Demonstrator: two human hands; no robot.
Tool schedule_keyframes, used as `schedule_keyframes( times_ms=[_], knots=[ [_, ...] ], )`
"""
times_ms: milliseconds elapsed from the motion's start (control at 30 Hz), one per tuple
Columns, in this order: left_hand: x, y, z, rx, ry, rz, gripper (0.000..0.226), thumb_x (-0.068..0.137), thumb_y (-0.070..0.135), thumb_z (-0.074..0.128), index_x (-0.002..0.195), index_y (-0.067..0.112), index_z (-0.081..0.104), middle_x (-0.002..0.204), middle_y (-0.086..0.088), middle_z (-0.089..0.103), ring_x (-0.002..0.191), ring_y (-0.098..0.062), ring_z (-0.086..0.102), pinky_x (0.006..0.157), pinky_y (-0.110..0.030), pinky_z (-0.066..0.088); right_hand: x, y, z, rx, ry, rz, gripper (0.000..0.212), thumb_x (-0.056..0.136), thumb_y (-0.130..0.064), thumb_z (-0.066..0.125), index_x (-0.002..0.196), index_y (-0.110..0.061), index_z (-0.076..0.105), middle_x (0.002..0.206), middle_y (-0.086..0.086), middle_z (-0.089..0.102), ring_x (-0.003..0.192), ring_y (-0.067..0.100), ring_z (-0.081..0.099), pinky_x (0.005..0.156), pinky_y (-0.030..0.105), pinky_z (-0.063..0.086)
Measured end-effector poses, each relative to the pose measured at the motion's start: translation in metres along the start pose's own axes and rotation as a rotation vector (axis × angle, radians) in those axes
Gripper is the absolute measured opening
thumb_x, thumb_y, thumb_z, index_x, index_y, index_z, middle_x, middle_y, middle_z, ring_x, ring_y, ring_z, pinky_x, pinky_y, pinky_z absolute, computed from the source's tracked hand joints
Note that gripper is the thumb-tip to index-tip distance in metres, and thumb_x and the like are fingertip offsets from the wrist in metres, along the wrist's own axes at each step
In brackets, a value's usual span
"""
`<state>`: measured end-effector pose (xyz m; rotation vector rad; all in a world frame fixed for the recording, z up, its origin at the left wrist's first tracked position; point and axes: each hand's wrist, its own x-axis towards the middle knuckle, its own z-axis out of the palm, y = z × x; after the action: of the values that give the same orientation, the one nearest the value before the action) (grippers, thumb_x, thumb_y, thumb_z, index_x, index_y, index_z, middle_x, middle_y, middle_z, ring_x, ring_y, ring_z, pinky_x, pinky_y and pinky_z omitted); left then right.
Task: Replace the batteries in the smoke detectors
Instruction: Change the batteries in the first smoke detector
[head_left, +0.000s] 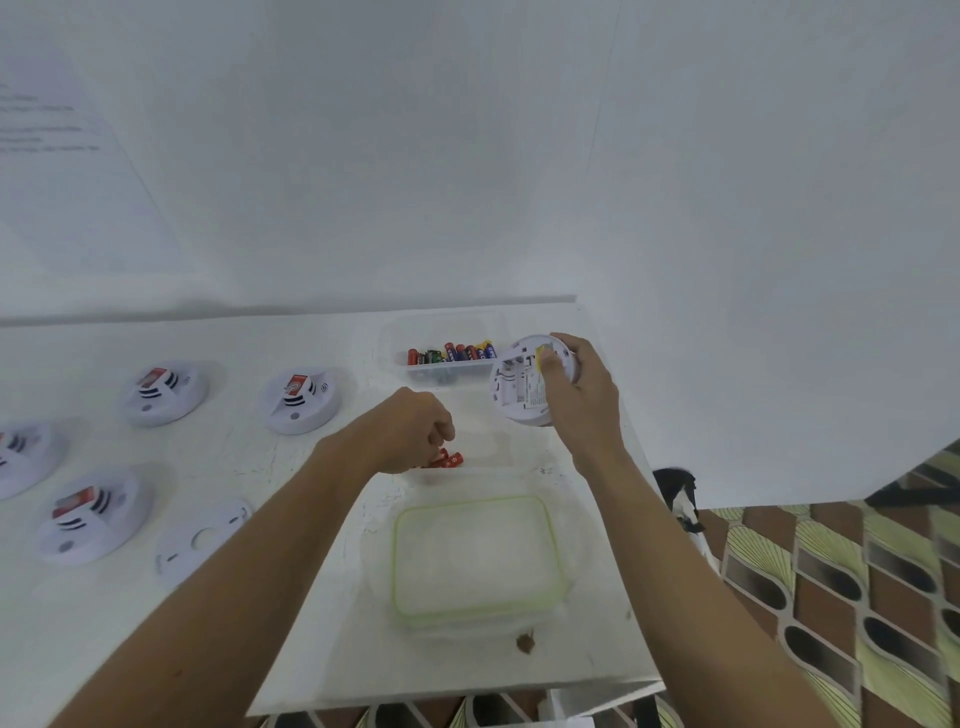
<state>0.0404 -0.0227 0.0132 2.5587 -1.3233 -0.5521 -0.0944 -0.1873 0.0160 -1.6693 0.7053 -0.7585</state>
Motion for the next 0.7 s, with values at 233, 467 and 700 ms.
schedule_keyframes(
  times_ms=[233, 467, 700],
  knots=[
    [0.005, 0.012, -0.027, -0.254, 0.18, 0.08, 0.02, 0.089, 0.023, 0.069, 0.108, 0.019, 0.071, 0.089, 0.009, 0.072, 0.077, -0.001, 0.069, 0.074, -0.017, 0.055, 0.015, 0.0, 0.004, 0.084, -0.021, 0.016, 0.019, 0.101, -0.029, 0.055, 0.118, -0.027, 0.062, 0.102, -0.017, 0.066, 0.085, -0.011, 0.061, 0.077, 0.029, 0.056],
    [0.06, 0.005, -0.041, -0.287, 0.44, -0.039, 0.019, 0.088, 0.018, 0.064, 0.105, 0.017, 0.072, 0.089, 0.005, 0.072, 0.086, -0.01, 0.065, 0.066, -0.002, 0.036, 0.046, 0.0, 0.006, 0.1, -0.014, 0.048, 0.017, 0.1, -0.028, 0.054, 0.115, -0.027, 0.062, 0.098, -0.016, 0.067, 0.084, -0.005, 0.063, 0.077, 0.033, 0.058],
    [0.121, -0.009, -0.045, -0.092, 0.213, -0.17, 0.042, 0.077, 0.021, 0.08, 0.116, 0.011, 0.068, 0.112, -0.003, 0.065, 0.1, -0.019, 0.061, 0.082, -0.024, 0.044, 0.077, 0.001, 0.003, 0.139, -0.031, 0.072, 0.016, 0.101, -0.028, 0.054, 0.115, -0.027, 0.062, 0.098, -0.017, 0.067, 0.086, -0.004, 0.063, 0.077, 0.028, 0.056]
  ],
)
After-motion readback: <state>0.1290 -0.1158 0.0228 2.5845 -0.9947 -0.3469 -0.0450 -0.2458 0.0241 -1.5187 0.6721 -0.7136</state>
